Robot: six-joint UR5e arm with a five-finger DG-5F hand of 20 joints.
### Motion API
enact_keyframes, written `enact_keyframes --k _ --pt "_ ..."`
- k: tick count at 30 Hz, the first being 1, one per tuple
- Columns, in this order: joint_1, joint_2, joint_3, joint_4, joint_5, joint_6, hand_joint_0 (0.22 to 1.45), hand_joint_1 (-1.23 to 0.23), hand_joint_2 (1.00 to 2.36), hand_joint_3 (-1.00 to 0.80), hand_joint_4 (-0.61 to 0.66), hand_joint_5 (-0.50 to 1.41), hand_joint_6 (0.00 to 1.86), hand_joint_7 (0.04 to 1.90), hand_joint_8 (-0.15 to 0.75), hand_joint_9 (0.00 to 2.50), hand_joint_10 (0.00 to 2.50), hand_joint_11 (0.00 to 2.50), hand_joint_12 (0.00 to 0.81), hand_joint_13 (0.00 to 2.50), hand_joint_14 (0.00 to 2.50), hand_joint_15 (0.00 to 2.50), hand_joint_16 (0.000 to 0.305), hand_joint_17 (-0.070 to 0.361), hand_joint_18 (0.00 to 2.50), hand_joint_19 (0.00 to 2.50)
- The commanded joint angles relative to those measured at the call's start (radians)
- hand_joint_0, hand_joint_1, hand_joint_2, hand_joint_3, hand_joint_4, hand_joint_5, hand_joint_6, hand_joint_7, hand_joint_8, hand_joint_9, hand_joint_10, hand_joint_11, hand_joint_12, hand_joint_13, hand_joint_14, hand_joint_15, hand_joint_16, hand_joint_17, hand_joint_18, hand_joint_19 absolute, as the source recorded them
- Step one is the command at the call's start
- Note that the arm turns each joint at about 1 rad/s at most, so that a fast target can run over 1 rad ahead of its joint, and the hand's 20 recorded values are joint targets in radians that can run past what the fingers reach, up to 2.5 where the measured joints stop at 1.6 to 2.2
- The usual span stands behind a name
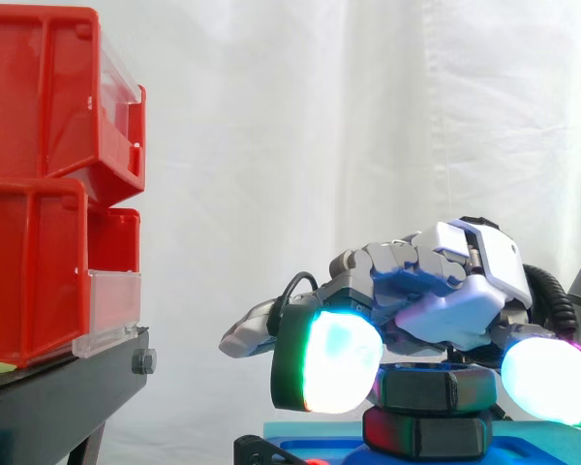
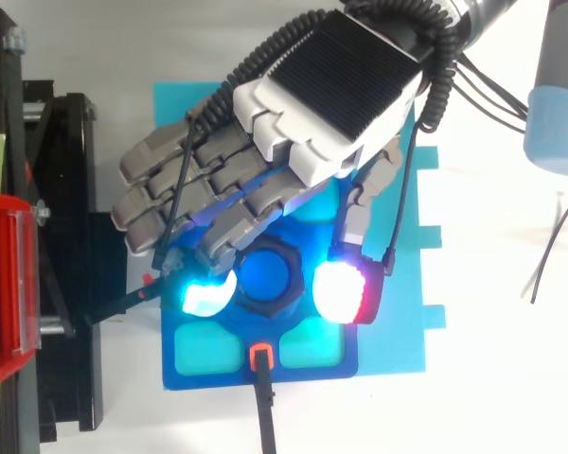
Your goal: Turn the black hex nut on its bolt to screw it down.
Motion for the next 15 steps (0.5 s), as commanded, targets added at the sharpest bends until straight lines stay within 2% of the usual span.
enact_keyframes --k 1,6,8,13,15 --pt "-0.005 0.000 0.000 0.010 -0.008 0.002 0.43 -0.52 1.00 -0.50 0.31 -0.19 0.50 0.98 0.316 0.28 0.00 0.15 0.371 0.32 0.00 0.02 0.053 0.119 0.26 0.07" --pt "-0.019 0.000 0.000 0.016 -0.023 0.002 0.42 -0.50 1.00 -0.50 0.31 -0.19 0.50 0.98 0.322 0.28 0.00 0.15 0.377 0.33 0.00 0.02 0.054 0.121 0.26 0.08" --pt "-0.033 0.000 0.000 0.017 -0.041 0.002 0.42 -0.49 1.00 -0.50 0.31 -0.19 0.50 0.98 0.322 0.29 0.00 0.14 0.378 0.33 0.00 0.02 0.054 0.121 0.26 0.07" --pt "-0.050 0.000 0.000 0.019 -0.064 0.002 0.41 -0.49 1.00 -0.50 0.31 -0.19 0.50 0.98 0.325 0.29 0.00 0.16 0.380 0.33 0.00 0.01 0.055 0.123 0.27 0.08" --pt "-0.062 0.000 0.000 0.020 -0.078 0.002 0.41 -0.49 1.00 -0.50 0.31 -0.19 0.50 0.98 0.325 0.29 0.00 0.14 0.380 0.33 0.00 0.01 0.055 0.123 0.27 0.07"
